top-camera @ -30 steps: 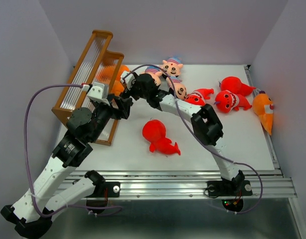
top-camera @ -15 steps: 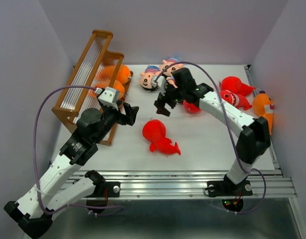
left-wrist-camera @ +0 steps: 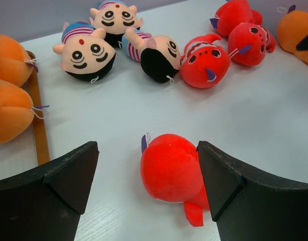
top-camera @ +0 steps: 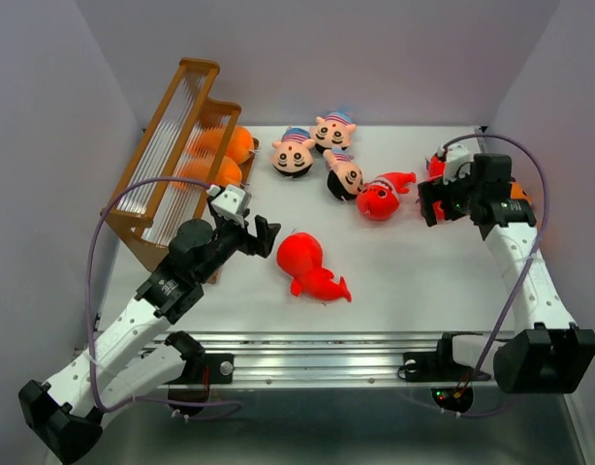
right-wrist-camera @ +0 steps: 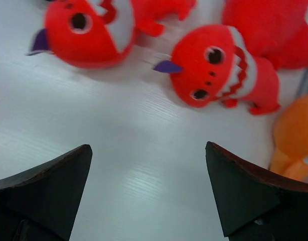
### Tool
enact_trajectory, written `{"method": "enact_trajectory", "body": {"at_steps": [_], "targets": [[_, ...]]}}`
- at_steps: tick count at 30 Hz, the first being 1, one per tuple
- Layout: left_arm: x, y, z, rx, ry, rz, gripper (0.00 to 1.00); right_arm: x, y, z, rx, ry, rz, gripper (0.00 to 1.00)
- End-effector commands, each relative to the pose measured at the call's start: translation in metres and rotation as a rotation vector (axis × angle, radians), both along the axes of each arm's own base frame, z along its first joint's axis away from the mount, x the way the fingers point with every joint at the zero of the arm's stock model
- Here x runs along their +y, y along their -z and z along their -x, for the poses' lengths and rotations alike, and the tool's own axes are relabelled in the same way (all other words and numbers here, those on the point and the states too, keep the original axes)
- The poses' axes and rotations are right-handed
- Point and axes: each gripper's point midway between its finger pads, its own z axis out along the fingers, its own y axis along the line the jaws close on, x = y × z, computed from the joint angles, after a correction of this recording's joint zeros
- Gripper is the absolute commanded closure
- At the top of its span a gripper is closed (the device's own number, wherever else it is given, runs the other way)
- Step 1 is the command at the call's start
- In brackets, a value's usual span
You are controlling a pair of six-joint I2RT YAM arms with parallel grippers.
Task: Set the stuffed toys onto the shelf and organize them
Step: Grab a stuffed toy with the right arm
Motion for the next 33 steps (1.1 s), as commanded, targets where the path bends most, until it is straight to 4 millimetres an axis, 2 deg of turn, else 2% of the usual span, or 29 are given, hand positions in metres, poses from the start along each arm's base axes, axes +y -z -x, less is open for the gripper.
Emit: {"method": "enact_trajectory", "body": {"at_steps": [1, 2, 3, 6, 7, 8, 9, 11, 14, 15, 16, 22, 33], "targets": [[-0.009, -0.01, 0.001, -0.049, 0.053, 0.026, 0.09, -0.077, 0.003, -0.01, 0.0, 0.295, 0.059, 0.0], [-0.009, -0.008, 0.003, -0.042, 0.058, 0.023, 0.09, -0.089, 0.004, -0.013, -0.003, 0.335, 0.056, 0.0], [-0.008, -0.001, 0.004, -0.027, 0.059, 0.014, 0.09, -0.113, 0.005, -0.013, 0.002, 0.419, 0.065, 0.0], [-0.003, 0.009, 0.004, -0.011, 0.036, -0.012, 0.09, -0.159, 0.009, -0.031, -0.015, 0.594, 0.093, 0.0], [-0.002, 0.009, 0.003, -0.012, 0.028, -0.012, 0.09, -0.169, 0.012, -0.033, -0.006, 0.638, 0.102, 0.0], [-0.001, 0.007, 0.003, -0.012, 0.024, -0.013, 0.09, -0.175, 0.026, -0.039, 0.032, 0.667, 0.113, 0.0], [0.004, 0.009, 0.0, -0.007, -0.008, -0.025, 0.09, -0.186, 0.023, -0.043, 0.028, 0.711, 0.117, 0.0], [0.009, 0.008, -0.001, -0.008, -0.032, -0.028, 0.09, -0.198, 0.027, -0.05, 0.023, 0.745, 0.136, 0.0], [0.012, 0.006, -0.002, -0.016, -0.049, -0.028, 0.09, -0.212, 0.022, -0.061, -0.021, 0.788, 0.179, 0.0], [0.012, 0.006, -0.001, -0.019, -0.049, -0.026, 0.09, -0.215, 0.029, -0.065, -0.006, 0.791, 0.185, 0.0], [0.012, 0.005, -0.001, -0.02, -0.047, -0.025, 0.09, -0.221, 0.024, -0.07, -0.019, 0.81, 0.185, 0.0], [0.012, 0.004, -0.001, -0.022, -0.047, -0.025, 0.09, -0.251, 0.029, -0.085, -0.004, 0.904, 0.238, 0.0], [0.01, 0.006, 0.0, -0.028, -0.031, -0.03, 0.09, -0.278, 0.05, -0.104, 0.036, 0.946, 0.331, 0.02]]}}
